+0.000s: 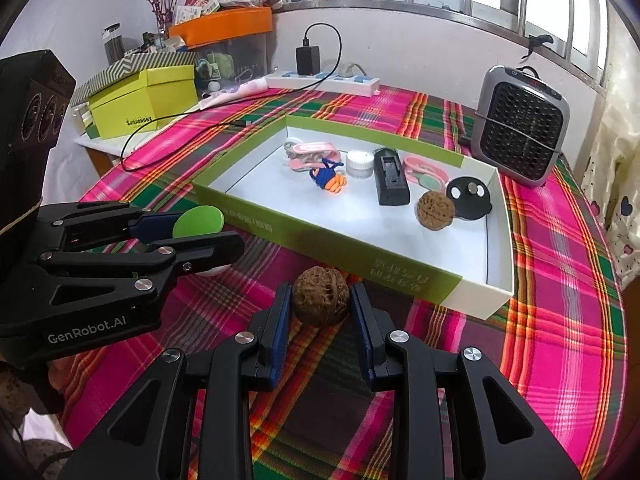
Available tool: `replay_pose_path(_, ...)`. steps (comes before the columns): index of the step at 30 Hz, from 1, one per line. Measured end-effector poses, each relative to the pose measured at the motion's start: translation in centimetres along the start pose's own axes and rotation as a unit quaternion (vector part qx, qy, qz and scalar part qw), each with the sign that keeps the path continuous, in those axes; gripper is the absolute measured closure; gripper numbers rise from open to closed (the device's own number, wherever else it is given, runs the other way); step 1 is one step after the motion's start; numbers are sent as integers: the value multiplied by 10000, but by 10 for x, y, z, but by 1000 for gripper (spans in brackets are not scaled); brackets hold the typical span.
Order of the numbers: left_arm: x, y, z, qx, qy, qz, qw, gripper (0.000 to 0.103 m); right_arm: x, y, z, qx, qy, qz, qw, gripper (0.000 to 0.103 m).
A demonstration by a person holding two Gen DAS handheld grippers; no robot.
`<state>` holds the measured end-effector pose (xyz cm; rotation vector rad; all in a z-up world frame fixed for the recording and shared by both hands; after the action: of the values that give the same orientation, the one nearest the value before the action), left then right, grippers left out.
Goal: Organize objects
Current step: 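Carry the green-topped toy and walnut over the white box with both grippers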
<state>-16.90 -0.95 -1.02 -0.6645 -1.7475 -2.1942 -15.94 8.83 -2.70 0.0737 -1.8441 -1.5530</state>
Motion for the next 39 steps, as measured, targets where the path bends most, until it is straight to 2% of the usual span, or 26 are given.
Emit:
replay_pose_path(24,32,18,-2,40,-21,252,9997,72,24,21,12,-97,-30,313,9995,73)
replay_pose_path(39,57,-4,-12,-33,24,157,9999,72,48,3,32,-132,-169,233,9995,73)
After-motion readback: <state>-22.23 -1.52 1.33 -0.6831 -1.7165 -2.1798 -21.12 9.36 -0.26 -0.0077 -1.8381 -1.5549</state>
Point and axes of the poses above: each gripper's, at about its wrist camera, not at the fingertips, and y roughly against the way its jaws point, z to its right, x to its top, the point moved 7 cm from there along -y, roughly the way its jaws point, and after that the axes turned 14 degrees about -z, right-handed, at the moved point
